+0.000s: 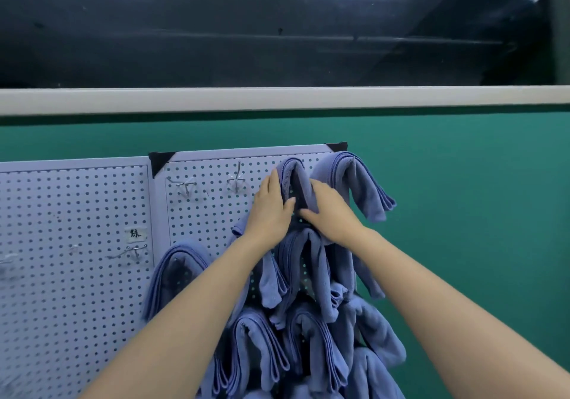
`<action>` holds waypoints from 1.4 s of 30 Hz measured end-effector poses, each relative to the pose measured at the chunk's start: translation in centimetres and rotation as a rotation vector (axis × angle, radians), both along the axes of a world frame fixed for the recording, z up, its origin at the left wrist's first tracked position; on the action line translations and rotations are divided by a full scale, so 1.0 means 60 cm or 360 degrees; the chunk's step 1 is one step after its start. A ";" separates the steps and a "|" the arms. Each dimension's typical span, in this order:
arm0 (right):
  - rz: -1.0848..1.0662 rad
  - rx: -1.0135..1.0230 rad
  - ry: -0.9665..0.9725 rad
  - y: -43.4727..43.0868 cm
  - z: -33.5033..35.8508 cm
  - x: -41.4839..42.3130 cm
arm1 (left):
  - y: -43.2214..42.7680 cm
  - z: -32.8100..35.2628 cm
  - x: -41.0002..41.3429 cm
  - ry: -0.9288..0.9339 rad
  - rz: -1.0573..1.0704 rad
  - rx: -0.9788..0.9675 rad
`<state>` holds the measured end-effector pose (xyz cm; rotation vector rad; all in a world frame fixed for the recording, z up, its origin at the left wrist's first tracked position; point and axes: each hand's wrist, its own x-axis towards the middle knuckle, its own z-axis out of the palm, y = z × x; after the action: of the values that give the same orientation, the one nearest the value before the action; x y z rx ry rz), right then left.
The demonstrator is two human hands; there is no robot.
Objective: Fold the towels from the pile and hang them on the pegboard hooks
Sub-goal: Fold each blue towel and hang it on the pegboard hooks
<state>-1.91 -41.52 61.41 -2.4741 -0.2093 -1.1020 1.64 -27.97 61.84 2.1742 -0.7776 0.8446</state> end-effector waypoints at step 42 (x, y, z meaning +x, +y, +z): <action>0.0496 0.0180 0.1987 0.246 -1.081 -0.057 | 0.318 -1.127 -0.097 0.1833 0.0651 0.0112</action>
<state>-5.34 -26.79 -3.45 -2.4208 -0.1203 0.5997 -4.16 -8.86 -5.77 2.4017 0.2245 -0.3402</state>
